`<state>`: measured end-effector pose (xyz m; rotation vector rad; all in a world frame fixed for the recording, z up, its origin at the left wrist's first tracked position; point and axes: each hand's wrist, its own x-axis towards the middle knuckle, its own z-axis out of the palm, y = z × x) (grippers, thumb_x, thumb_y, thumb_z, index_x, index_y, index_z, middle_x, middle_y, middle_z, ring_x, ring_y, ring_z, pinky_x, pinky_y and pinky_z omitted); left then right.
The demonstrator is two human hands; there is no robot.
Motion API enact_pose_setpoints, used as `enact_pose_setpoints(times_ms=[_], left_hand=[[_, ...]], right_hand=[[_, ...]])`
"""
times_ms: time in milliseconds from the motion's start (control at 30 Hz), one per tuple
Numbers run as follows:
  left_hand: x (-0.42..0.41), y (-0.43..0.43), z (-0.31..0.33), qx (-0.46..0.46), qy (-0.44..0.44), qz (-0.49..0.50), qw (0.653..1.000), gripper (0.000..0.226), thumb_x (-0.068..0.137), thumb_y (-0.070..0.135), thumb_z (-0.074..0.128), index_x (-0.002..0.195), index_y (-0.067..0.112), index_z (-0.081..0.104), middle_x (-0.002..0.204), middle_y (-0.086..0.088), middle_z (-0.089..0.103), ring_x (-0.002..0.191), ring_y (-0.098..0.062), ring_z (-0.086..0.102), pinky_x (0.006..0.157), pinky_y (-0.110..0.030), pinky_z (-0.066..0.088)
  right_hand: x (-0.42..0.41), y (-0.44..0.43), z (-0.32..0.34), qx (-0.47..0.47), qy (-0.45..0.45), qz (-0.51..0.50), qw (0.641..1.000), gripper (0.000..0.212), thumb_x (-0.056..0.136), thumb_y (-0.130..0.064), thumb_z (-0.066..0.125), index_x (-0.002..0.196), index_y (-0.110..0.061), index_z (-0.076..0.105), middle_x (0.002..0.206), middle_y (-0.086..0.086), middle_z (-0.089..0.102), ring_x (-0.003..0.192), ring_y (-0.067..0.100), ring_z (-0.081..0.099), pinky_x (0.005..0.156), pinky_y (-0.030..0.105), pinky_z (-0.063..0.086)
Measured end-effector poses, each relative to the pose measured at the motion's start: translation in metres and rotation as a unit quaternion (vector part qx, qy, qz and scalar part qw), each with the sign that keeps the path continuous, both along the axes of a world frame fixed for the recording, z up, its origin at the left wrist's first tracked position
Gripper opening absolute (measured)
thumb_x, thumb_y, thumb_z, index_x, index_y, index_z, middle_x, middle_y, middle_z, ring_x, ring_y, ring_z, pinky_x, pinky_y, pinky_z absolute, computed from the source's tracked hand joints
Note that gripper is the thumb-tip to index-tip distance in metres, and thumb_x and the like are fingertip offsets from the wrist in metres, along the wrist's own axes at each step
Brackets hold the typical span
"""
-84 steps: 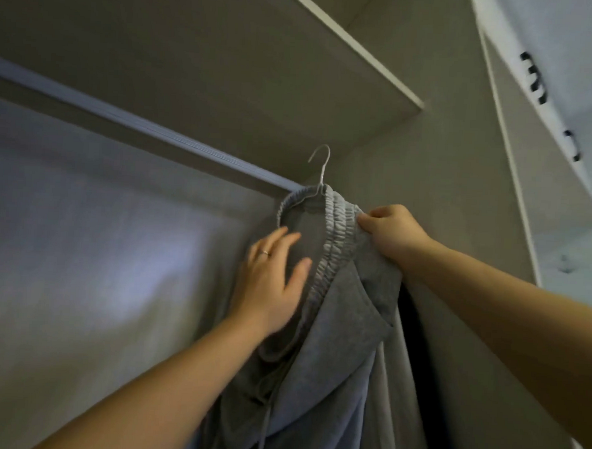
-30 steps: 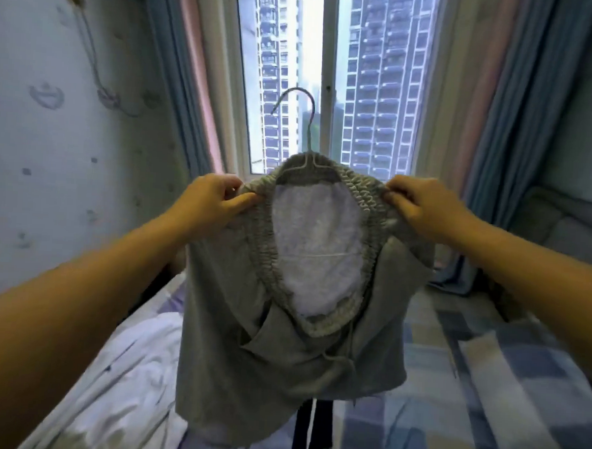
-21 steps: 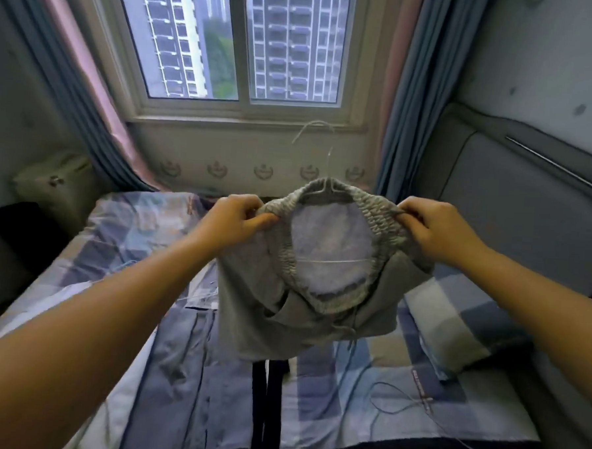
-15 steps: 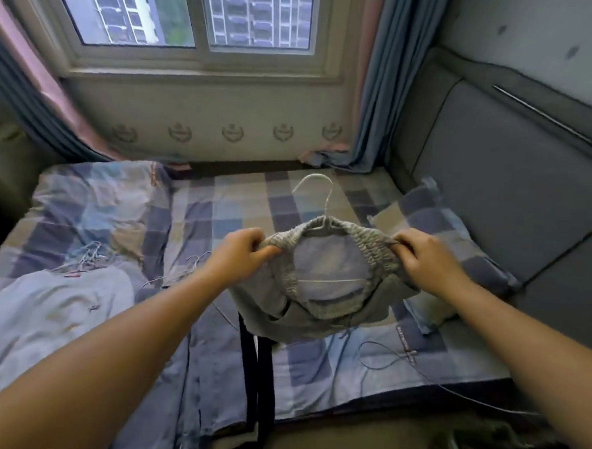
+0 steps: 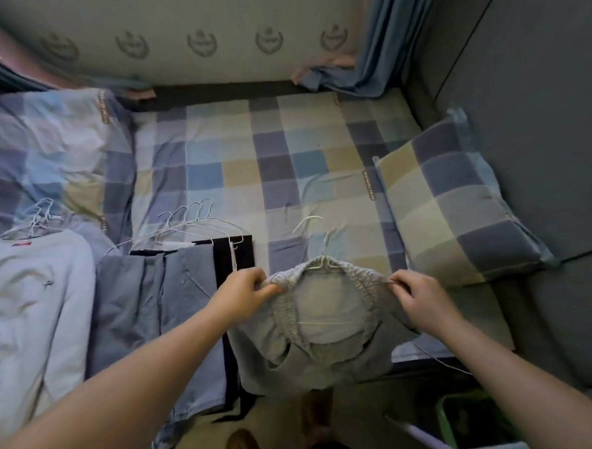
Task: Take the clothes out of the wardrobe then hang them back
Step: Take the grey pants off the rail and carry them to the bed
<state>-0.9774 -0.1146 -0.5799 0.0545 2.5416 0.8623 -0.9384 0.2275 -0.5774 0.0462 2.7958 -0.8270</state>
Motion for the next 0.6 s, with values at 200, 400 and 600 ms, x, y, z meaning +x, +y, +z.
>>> enact_pose_setpoints(times_ms=[200,400,600], left_hand=[[-0.049,0.03,-0.081,-0.044,-0.052,0.021,0.997,0.041,0.091,0.041,0.064,0.067,0.013,0.047,0.065,-0.003,0.049,0.063,-0.021,0.049,0.057,-0.036,0.034],[-0.105,0.046,-0.166,-0.104,-0.08,0.066,0.989,0.034,0.091,0.047,0.061,0.077,0.018,0.051,0.086,-0.007,0.055,0.083,-0.027,0.055,0.064,-0.035,0.04],[-0.157,0.07,-0.229,-0.189,-0.066,0.156,0.967,0.039,0.098,0.05,0.047,0.122,0.02,0.053,0.134,-0.009,0.049,0.129,-0.035,0.038,0.1,-0.048,0.034]], right_hand=[[-0.066,0.021,-0.094,0.014,-0.086,-0.004,0.996,0.015,0.096,-0.027,0.055,0.091,-0.018,0.067,0.091,0.003,0.066,0.085,0.025,0.06,0.072,0.043,0.051],[-0.134,0.022,-0.185,0.02,-0.129,-0.003,0.991,0.016,0.096,-0.029,0.051,0.093,-0.02,0.064,0.098,0.006,0.065,0.091,0.032,0.059,0.079,0.045,0.05],[-0.192,0.003,-0.248,0.056,-0.105,-0.081,0.99,0.021,0.098,-0.026,0.049,0.111,-0.019,0.064,0.113,0.01,0.063,0.107,0.035,0.056,0.088,0.042,0.04]])
